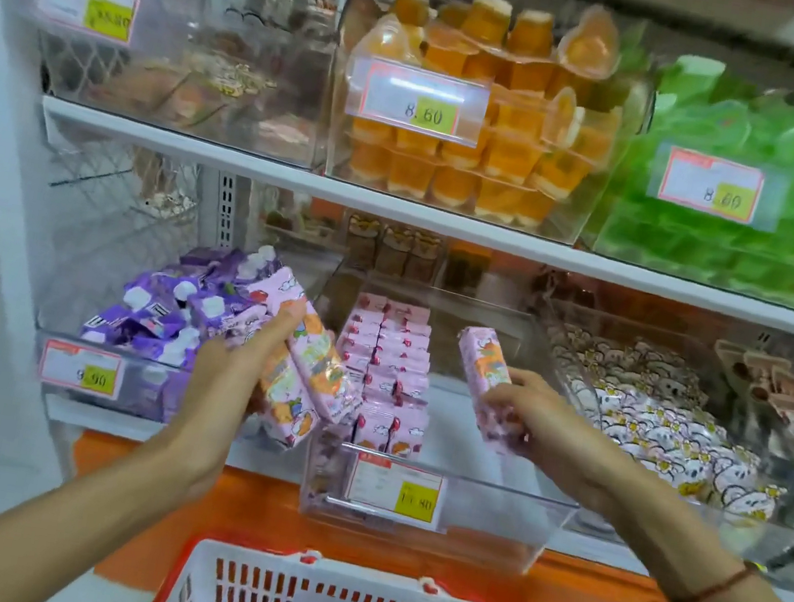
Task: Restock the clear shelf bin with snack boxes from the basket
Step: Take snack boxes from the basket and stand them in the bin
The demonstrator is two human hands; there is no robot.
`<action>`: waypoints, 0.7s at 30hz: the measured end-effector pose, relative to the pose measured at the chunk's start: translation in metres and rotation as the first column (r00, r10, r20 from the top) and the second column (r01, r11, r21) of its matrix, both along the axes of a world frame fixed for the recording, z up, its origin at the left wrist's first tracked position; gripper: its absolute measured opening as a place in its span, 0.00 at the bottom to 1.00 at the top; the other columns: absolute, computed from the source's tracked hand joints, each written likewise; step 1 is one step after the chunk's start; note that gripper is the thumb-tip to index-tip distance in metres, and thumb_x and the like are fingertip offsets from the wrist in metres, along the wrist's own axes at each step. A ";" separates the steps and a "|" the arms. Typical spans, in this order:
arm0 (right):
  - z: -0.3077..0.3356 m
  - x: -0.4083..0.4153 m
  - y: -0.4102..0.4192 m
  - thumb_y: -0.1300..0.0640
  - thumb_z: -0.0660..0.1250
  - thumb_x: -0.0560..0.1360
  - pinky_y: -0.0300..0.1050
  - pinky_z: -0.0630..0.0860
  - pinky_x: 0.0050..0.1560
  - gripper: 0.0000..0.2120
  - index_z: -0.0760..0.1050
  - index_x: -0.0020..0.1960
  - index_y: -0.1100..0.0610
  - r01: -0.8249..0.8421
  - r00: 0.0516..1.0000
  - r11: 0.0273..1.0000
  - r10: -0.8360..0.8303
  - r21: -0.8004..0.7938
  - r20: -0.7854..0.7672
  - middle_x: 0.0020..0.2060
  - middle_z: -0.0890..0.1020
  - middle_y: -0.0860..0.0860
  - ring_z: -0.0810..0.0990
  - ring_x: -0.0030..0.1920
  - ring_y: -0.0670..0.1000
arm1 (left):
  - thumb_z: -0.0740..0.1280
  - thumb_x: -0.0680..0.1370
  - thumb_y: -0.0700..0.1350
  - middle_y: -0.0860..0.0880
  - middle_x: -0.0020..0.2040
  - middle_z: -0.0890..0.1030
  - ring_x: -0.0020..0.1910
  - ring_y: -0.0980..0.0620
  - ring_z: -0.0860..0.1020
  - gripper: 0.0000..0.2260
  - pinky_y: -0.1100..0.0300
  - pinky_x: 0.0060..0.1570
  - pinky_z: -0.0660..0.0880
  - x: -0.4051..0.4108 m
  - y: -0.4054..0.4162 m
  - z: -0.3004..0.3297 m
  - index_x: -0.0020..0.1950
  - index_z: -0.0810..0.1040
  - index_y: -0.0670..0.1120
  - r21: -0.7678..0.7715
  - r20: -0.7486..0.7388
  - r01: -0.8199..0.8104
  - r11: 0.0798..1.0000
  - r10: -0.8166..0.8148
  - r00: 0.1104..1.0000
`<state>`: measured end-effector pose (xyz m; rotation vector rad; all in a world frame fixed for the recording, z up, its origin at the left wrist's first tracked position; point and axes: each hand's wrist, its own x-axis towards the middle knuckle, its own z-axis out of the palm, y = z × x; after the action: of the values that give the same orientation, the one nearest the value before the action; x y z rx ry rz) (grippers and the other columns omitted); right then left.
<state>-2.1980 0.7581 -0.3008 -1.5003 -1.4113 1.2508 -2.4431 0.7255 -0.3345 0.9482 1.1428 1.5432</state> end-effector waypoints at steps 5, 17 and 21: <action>-0.007 0.024 0.054 0.60 0.71 0.72 0.39 0.76 0.37 0.18 0.75 0.61 0.54 -0.084 0.856 0.953 -0.081 0.291 0.511 0.53 0.79 0.51 0.77 0.42 0.47 | 0.72 0.61 0.62 0.46 0.48 0.85 0.46 0.46 0.84 0.21 0.52 0.44 0.81 -0.007 0.014 0.002 0.46 0.85 0.49 0.048 0.046 0.114 0.992 -0.116 0.992; -0.058 -0.004 0.176 0.64 0.74 0.70 0.31 0.76 0.46 0.20 0.75 0.59 0.66 0.057 0.901 0.983 -0.127 0.175 0.415 0.58 0.79 0.58 0.79 0.49 0.51 | 0.64 0.74 0.53 0.49 0.46 0.86 0.44 0.52 0.84 0.12 0.61 0.35 0.80 0.004 0.046 0.010 0.42 0.85 0.49 0.163 0.266 0.143 0.976 -0.183 0.946; -0.071 -0.006 0.177 0.69 0.73 0.69 0.46 0.80 0.52 0.21 0.75 0.61 0.64 0.118 0.931 0.969 -0.184 0.218 0.314 0.55 0.80 0.59 0.81 0.52 0.57 | 0.63 0.76 0.53 0.49 0.46 0.85 0.45 0.52 0.84 0.13 0.59 0.42 0.81 0.003 0.048 0.006 0.42 0.85 0.49 0.123 0.248 0.157 0.980 -0.183 0.951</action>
<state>-2.2042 0.9347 -0.3718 -1.7009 -1.5465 0.7626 -2.4404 0.7734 -0.3289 0.8591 0.7837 1.5429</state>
